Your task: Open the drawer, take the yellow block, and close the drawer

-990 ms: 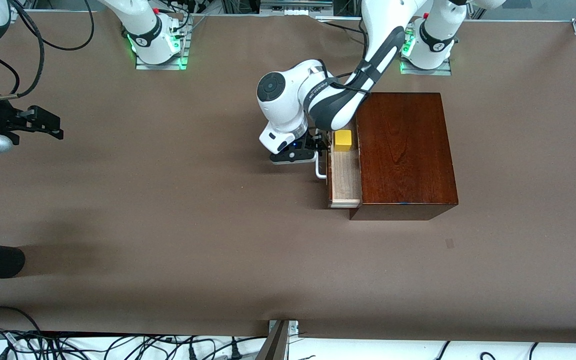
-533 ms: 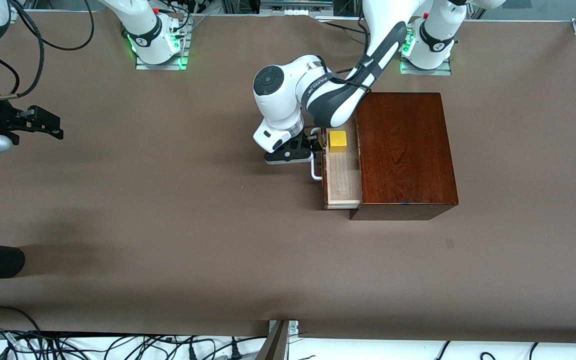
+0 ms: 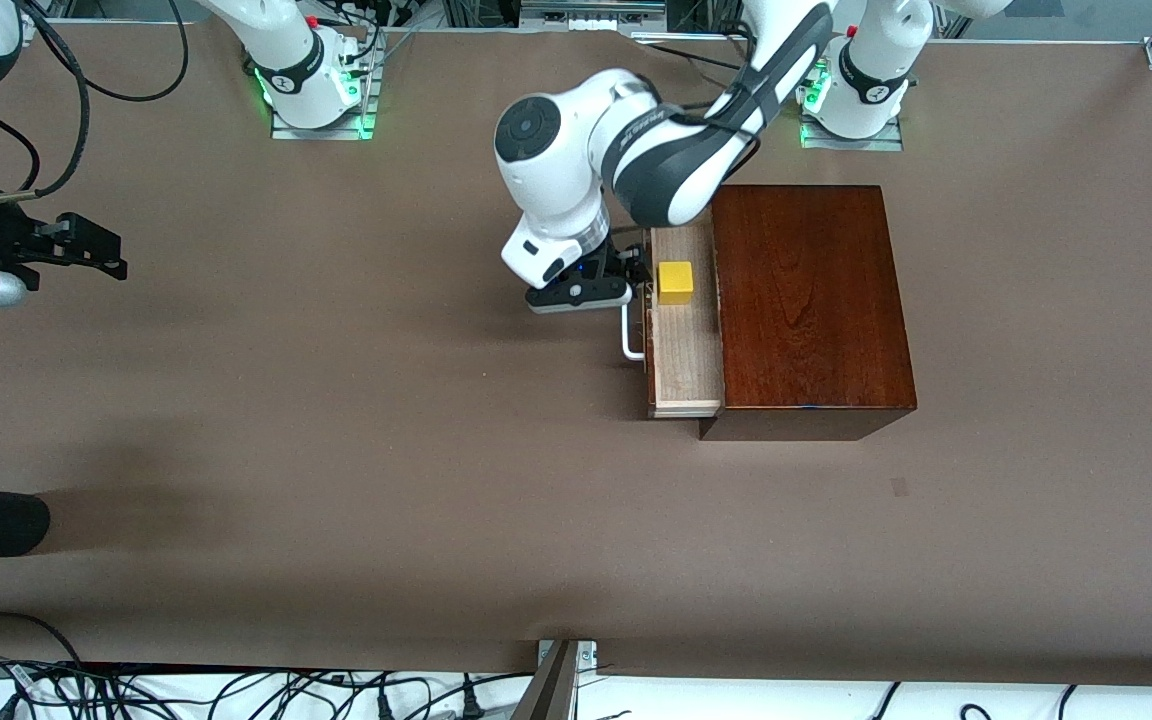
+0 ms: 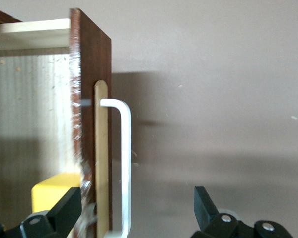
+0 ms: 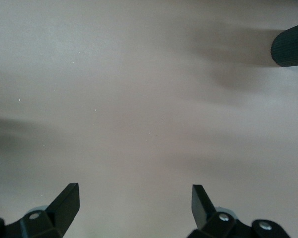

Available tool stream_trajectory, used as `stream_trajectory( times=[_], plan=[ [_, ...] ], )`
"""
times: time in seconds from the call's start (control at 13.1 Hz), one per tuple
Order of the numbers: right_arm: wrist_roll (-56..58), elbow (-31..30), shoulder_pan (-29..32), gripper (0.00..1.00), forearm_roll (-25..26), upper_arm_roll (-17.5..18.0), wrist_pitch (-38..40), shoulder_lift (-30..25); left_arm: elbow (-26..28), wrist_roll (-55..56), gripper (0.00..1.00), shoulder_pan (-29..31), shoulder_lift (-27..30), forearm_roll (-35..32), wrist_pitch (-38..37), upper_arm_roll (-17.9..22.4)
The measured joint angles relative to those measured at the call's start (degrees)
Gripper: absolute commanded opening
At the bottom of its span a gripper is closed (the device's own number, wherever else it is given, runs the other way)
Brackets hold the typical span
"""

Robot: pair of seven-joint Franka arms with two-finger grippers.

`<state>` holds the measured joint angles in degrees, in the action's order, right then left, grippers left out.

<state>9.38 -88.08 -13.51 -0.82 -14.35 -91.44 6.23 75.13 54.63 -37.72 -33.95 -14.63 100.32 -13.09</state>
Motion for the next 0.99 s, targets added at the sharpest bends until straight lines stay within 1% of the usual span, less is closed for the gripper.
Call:
stream_trajectory(
  times=[0.15, 0.38, 0.76, 0.99],
  plan=[
    [0.03, 0.0, 0.01, 1.0, 0.01, -0.02, 0.0, 0.01, -0.2, -5.11, 1.0, 2.47, 3.75, 1.96, -3.82, 0.12],
    [0.13, 0.0, 0.01, 1.0, 0.02, -0.02, 0.0, 0.03, -0.25, -14.65, 1.0, 7.77, 8.52, 2.37, -8.66, 0.17],
    [0.18, -0.03, -0.05, 1.0, 0.0, 0.08, 0.03, 0.26, -0.2, -30.04, 1.0, 17.02, 14.95, 2.68, -13.46, 0.27],
    [0.18, -0.24, -0.83, 1.0, -0.05, 0.61, 0.25, 0.61, 0.03, -34.54, 1.0, 23.48, 18.21, 6.72, -16.75, 0.37]
  ],
)
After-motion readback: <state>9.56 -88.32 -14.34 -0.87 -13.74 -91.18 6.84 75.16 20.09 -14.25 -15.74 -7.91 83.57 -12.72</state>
